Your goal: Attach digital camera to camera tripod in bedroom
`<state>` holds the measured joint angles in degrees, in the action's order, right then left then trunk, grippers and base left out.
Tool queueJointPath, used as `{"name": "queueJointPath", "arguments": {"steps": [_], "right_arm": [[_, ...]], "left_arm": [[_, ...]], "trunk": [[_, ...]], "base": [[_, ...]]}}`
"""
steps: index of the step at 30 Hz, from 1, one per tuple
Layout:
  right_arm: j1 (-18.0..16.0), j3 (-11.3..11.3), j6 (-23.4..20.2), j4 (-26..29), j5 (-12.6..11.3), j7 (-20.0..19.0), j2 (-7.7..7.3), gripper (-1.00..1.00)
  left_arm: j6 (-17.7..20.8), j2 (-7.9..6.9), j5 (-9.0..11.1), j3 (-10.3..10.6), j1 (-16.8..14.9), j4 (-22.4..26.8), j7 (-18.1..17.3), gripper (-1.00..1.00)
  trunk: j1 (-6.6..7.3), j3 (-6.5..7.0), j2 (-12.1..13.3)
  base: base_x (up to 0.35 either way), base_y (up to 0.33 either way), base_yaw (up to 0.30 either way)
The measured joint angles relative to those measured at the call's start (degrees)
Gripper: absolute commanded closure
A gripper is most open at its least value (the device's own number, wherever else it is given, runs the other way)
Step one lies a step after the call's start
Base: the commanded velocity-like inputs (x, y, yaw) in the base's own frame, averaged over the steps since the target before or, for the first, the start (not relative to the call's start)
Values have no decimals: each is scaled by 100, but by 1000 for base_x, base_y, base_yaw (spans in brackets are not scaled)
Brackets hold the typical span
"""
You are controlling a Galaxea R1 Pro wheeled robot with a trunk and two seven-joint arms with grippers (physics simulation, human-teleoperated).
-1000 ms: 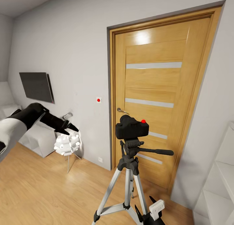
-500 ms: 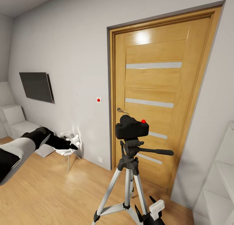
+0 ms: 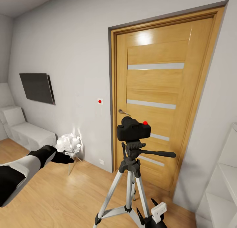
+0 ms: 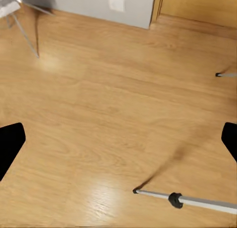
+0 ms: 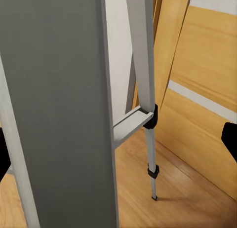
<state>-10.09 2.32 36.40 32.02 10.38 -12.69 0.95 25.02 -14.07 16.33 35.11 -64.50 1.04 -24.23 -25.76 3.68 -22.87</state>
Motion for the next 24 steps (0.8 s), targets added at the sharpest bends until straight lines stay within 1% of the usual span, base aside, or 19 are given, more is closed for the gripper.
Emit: {"name": "queueJointPath", "arguments": {"steps": [3, 7, 12, 15, 20, 24], "right_arm": [[0, -1, 0, 0, 1, 0, 0, -100], [0, -1, 0, 0, 0, 0, 0, -100], [0, -1, 0, 0, -2, 0, 0, -100], [0, 1, 0, 0, -2, 0, 0, -100], [0, 3, 0, 0, -1, 0, 0, -100], [0, 3, 0, 0, -2, 0, 0, -100]], "left_arm": [[-161, 28, 111, -8, 154, 0, 409, -100], [-536, 74, 385, -11, 411, -1, 806, -100], [-1114, 124, 801, -13, 761, -1, 1086, -100], [-1379, 141, 993, -12, 914, -4, 1200, -100], [-1573, 155, 1127, -11, 1094, -4, 1311, -100], [-1658, 180, 1185, -11, 1221, -5, 1367, -100]], "trunk": [[0, 0, 0], [0, 0, 0], [0, 0, 0], [0, 0, 0], [0, 0, 0], [0, 0, 0]], "base": [[0, 0, 0], [0, 0, 0], [0, 0, 0], [0, 0, 0], [0, 0, 0], [0, 0, 0]]}}
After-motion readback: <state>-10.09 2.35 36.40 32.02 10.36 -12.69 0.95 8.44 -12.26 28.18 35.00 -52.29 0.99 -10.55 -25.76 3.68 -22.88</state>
